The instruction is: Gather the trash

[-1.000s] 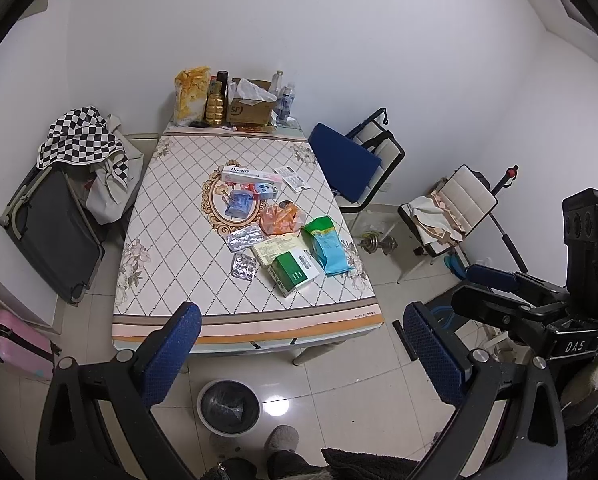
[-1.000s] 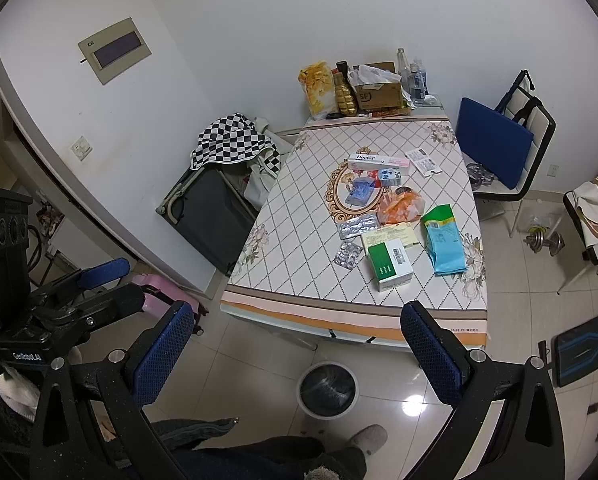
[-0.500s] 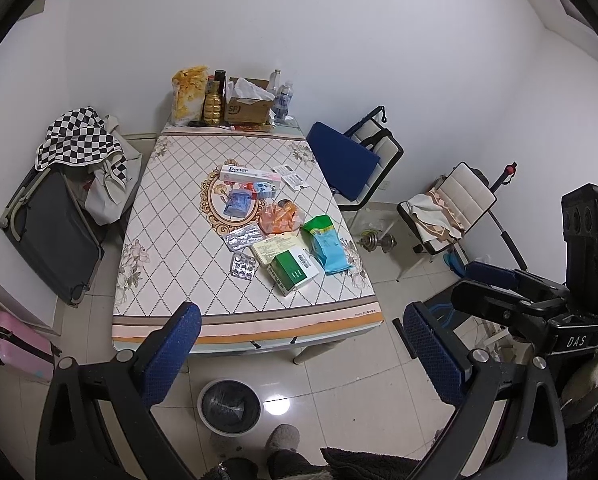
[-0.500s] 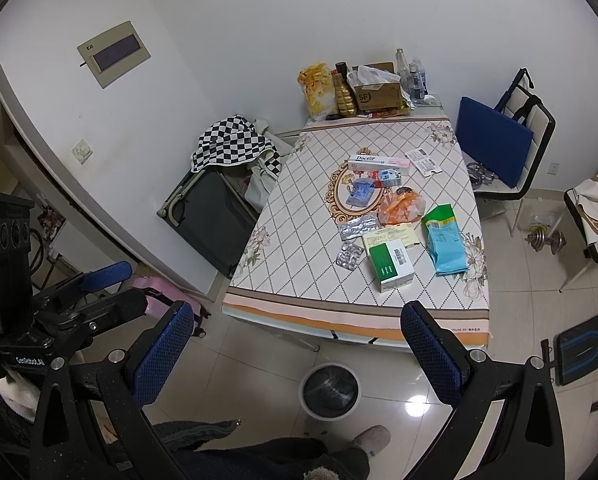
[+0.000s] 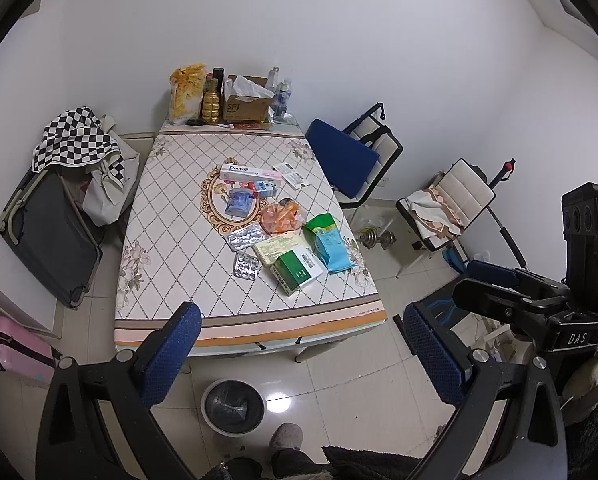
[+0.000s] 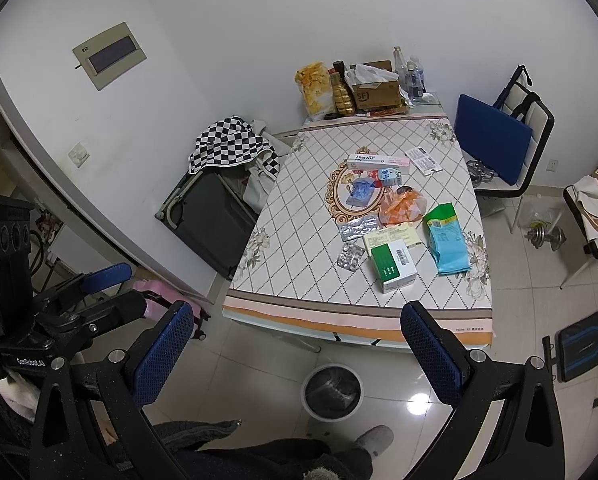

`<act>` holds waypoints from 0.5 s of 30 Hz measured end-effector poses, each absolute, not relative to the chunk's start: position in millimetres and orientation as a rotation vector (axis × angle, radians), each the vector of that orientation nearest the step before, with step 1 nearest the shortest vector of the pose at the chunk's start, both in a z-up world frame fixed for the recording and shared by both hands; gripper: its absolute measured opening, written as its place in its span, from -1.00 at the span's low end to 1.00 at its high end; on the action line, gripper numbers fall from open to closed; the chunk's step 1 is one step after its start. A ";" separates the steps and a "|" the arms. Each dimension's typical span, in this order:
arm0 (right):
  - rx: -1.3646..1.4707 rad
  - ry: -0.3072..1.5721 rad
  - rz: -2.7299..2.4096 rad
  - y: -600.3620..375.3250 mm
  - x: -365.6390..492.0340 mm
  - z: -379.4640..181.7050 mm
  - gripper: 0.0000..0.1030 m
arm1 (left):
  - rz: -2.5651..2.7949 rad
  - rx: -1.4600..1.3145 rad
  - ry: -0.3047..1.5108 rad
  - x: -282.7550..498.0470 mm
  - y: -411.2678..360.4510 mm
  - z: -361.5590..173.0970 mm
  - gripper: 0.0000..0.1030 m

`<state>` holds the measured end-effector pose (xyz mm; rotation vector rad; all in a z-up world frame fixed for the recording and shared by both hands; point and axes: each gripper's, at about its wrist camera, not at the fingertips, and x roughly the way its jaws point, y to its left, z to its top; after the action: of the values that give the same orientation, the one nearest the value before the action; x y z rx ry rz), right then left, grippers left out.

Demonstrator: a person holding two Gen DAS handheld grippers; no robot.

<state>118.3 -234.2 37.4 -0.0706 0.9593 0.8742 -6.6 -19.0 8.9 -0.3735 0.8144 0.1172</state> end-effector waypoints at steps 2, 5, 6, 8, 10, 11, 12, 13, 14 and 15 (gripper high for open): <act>-0.068 0.960 0.867 -231.7 118.9 37.7 1.00 | 0.110 -0.372 0.817 -7.3 -20.0 7.7 1.00; -0.047 0.966 0.850 -225.5 125.1 35.4 1.00 | 0.130 -0.362 0.825 -4.3 -13.9 3.5 1.00; -0.035 0.966 0.836 -224.8 127.5 34.3 1.00 | 0.158 -0.347 0.827 0.1 -8.5 0.5 1.00; -0.003 0.975 0.783 -222.4 136.0 29.1 1.00 | 0.255 -0.287 0.842 15.4 0.3 -11.4 1.00; 0.008 0.978 0.683 -221.9 149.1 17.5 1.00 | 0.350 -0.223 0.877 34.6 7.5 -30.2 1.00; 0.003 0.981 0.638 -222.1 155.4 11.1 1.00 | 0.377 -0.208 0.892 46.8 13.6 -42.5 1.00; -0.006 0.988 0.586 -222.1 165.2 0.0 1.00 | 0.406 -0.208 0.921 59.9 18.2 -57.3 1.00; -0.011 0.997 0.538 -222.9 176.2 -12.3 1.00 | 0.419 -0.223 0.949 70.0 24.5 -70.1 1.00; -0.015 1.008 0.500 -224.9 186.8 -23.1 1.00 | 0.426 -0.254 0.982 82.7 28.7 -84.5 1.00; -0.023 1.033 0.449 -227.1 204.1 -40.7 1.00 | 0.433 -0.291 1.019 95.0 32.7 -100.0 1.00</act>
<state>204.1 -227.1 -40.7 -0.0233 1.0333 0.4487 95.0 32.7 -100.0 -0.2911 1.0190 0.4332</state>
